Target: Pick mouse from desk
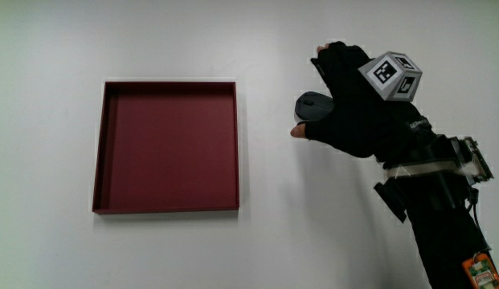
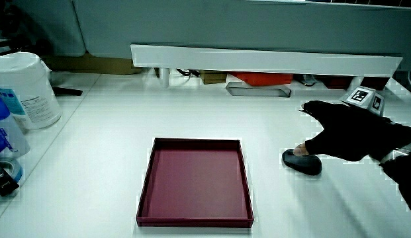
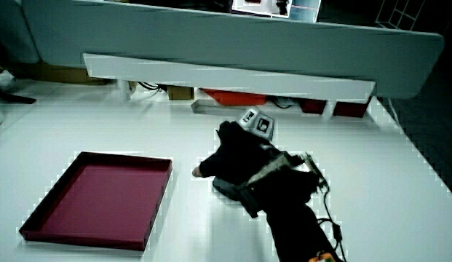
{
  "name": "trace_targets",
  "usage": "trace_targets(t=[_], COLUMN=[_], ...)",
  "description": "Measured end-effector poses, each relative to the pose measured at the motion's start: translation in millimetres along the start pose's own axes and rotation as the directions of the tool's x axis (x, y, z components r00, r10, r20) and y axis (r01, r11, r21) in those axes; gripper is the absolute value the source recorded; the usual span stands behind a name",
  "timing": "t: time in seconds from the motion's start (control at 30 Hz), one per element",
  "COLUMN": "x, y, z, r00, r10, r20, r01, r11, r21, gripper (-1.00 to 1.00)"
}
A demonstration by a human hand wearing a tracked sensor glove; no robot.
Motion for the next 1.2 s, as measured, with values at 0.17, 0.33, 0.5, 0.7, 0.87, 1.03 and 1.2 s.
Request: trace_targets(t=[0.17,0.33,0.5,0.7,0.87,1.03,1.2], x=[19.8,39.4,53.1,59.9,62.7,61.6,59.0], y=[15.3,29.3,39.8,51.2,57.7,61.4,60.1], z=[-6.0,-16.1,-29.6,-40.7,-47.6,-49.4,-49.7], r00=[0.998,0.991,0.982,0.969,0.957,0.949,0.951], r10=[-0.066,-0.135,-0.187,-0.246,-0.284,-0.305,-0.298], r20=[-0.017,-0.024,-0.012,0.026,0.058,0.086,0.084], r01=[0.066,0.134,0.186,0.247,0.289,0.314,0.307], r11=[0.9976,0.9899,0.9796,0.9631,0.9496,0.9398,0.9424], r21=[-0.020,-0.047,-0.076,-0.106,-0.121,-0.135,-0.132], gripper=[0.00,0.00,0.00,0.00,0.00,0.00,0.26])
